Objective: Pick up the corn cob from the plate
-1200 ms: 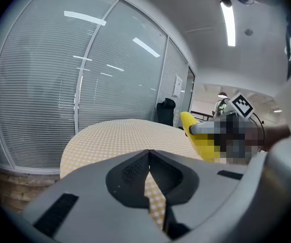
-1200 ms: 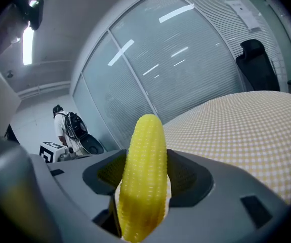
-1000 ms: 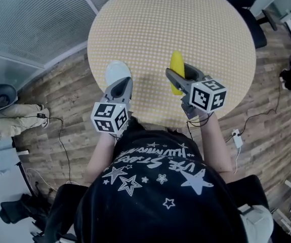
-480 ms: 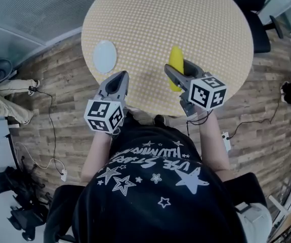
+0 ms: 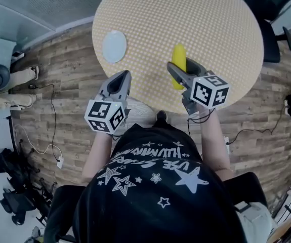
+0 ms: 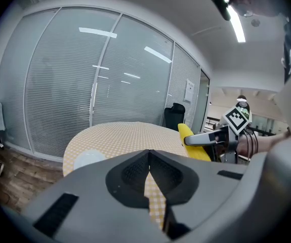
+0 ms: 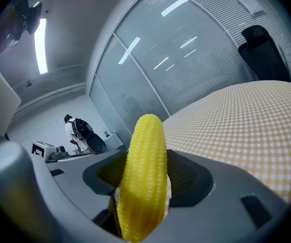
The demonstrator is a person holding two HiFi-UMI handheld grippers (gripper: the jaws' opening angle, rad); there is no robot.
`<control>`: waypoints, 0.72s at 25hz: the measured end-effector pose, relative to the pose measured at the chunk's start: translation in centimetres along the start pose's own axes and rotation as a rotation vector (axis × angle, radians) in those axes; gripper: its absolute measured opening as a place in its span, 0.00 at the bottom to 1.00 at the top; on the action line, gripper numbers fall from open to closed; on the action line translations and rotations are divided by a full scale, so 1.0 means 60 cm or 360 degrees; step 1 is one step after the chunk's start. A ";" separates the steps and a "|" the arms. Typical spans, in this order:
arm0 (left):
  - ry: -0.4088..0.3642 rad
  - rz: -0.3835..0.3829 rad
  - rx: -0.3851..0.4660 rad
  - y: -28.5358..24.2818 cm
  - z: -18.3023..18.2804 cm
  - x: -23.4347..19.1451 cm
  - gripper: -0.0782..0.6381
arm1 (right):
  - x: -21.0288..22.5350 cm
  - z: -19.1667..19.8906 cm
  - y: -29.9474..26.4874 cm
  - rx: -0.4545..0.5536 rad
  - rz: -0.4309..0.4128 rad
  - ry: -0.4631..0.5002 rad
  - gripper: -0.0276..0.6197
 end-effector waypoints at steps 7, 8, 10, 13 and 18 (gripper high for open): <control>0.0046 0.0025 0.0036 0.075 0.030 -0.002 0.12 | -0.072 0.025 0.003 -0.0007 0.0005 0.0061 0.44; 0.0053 0.0028 0.0029 0.081 0.036 -0.003 0.12 | -0.075 0.028 0.004 -0.0009 0.0015 0.0055 0.44; 0.0066 0.0028 0.0025 0.095 0.044 -0.007 0.12 | -0.080 0.034 0.008 -0.0019 0.0031 0.0055 0.44; 0.0076 0.0021 0.0026 0.117 0.052 -0.010 0.12 | -0.091 0.042 0.015 -0.0028 0.0054 0.0062 0.44; 0.0055 0.0031 0.0076 0.191 0.057 -0.007 0.12 | -0.145 0.065 0.034 -0.0001 0.0096 0.0064 0.44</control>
Point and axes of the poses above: the fingertips, and each gripper's own axes: y backward along the fingers, x to its right, z out of its underside, the point moved 5 cm from there along y, backward along the fingers, and after that the axes turned 2 degrees about -z, right-handed, at the moved point
